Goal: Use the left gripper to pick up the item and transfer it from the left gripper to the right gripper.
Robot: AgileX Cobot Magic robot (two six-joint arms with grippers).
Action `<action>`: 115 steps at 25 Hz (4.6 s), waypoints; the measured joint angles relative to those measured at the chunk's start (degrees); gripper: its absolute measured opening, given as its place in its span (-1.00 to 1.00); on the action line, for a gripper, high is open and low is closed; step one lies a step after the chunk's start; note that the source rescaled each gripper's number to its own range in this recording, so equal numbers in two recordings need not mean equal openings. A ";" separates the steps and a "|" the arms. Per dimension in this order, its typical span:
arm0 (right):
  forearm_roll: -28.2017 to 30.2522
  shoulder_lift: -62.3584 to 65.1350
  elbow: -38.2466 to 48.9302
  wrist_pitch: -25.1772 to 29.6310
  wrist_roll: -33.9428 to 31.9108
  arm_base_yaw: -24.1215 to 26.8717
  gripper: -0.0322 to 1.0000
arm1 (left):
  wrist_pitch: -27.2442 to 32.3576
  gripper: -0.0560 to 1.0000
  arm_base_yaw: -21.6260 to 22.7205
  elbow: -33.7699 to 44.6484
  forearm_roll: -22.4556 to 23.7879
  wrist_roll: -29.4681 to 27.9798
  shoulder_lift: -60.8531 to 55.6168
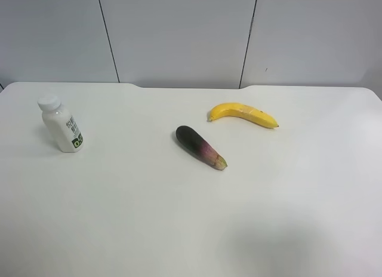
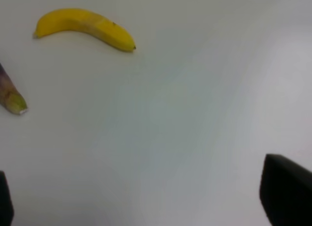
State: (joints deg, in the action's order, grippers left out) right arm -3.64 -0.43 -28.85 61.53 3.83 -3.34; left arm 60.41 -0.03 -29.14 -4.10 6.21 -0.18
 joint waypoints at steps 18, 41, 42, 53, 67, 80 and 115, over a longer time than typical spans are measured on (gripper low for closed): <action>0.00 0.00 0.00 0.00 0.00 0.00 1.00 | 6.43 0.96 0.00 -24.66 2.41 -1.90 40.30; 0.00 0.00 0.00 0.00 0.00 0.00 1.00 | 8.23 1.00 0.00 -54.54 1.93 -3.22 93.80; 0.00 0.00 0.00 0.00 0.00 0.00 1.00 | 7.75 1.00 0.00 -54.70 1.62 -3.22 94.74; 0.00 0.00 0.00 -0.02 0.00 0.00 1.00 | 2.73 1.00 0.00 -55.08 -1.70 -1.97 100.54; 0.00 0.00 0.00 -0.02 0.00 0.00 1.00 | 1.08 1.00 0.00 -55.08 -2.09 -1.04 109.31; 0.00 0.00 0.00 -0.02 0.00 0.00 1.00 | -0.08 1.00 0.00 -55.20 -2.74 -0.60 113.53; 0.00 0.00 0.00 -0.02 0.00 0.00 1.00 | 8.97 -0.81 0.53 -60.02 -14.56 5.47 105.00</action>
State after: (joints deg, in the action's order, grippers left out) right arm -3.64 -0.43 -28.85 61.51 3.83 -3.34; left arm 69.37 0.50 -89.16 -18.67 11.68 104.82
